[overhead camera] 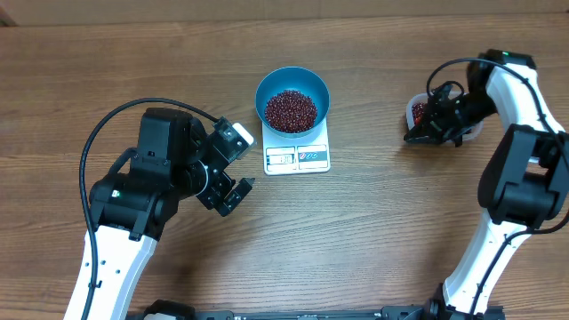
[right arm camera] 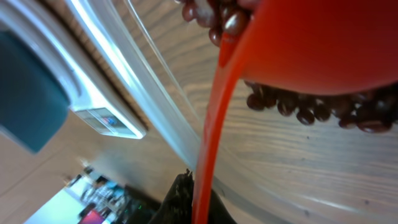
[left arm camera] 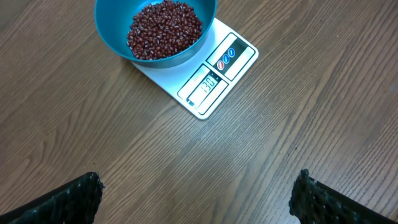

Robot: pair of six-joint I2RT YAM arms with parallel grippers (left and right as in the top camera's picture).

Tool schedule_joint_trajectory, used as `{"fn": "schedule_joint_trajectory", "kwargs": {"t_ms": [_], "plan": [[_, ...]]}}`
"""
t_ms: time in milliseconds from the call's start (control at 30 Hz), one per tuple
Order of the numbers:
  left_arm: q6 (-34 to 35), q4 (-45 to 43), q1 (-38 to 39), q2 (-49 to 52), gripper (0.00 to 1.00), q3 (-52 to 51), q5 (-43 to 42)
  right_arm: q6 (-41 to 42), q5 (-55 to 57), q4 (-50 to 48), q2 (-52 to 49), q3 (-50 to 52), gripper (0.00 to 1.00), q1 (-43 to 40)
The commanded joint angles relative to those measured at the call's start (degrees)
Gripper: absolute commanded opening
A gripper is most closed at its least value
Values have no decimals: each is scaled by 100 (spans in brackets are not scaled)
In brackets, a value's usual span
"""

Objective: Scoop item into bowl and weigh 150g on scale
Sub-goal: 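Lift the filled red scoop up out of the tub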

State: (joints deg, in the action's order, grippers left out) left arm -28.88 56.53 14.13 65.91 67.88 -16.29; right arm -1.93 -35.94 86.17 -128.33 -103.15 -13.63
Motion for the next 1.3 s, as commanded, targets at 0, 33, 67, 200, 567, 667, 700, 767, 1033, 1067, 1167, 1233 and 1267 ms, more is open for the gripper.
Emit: {"fn": "schedule_joint_trajectory", "kwargs": {"t_ms": [0,33,67,200,567,667,700,767,1033,1067,1167,1233,1267], "plan": [[61,-20,-24,11,100,129,0,-697,-575,85,-37,-96,4,-197],[61,-20,-24,11,100,129,0,-756,-575,122,-37,-96,4,-254],[61,-20,-24,11,100,129,0,-866,-599,170,-37,-96,3,-382],[61,-20,-24,11,100,129,0,-1392,-841,372,-37,-96,4,-597],[61,-20,-24,11,100,129,0,-2203,-1178,726,-37,7,4,-1008],[61,-20,-24,11,100,129,0,-2581,-1373,942,-37,46,4,-1093],[61,-20,-24,11,99,129,0,-2684,-1414,1005,-37,52,4,-1121],[61,-20,-24,11,100,129,0,-2802,-1440,1097,-37,52,4,-1163],[61,-20,-24,11,100,129,0,-2830,-1478,1099,-37,122,4,-1281],[61,-20,-24,11,100,129,0,-2835,-1504,1099,-37,122,4,-1281],[61,-20,-24,11,99,129,0,-2822,-1563,1099,-37,122,4,-1281],[61,-20,-24,11,100,129,0,-2863,-1700,1099,-37,122,4,-1261],[61,-20,-24,11,99,129,0,-2889,-1768,1099,-37,122,4,-1257]]}}
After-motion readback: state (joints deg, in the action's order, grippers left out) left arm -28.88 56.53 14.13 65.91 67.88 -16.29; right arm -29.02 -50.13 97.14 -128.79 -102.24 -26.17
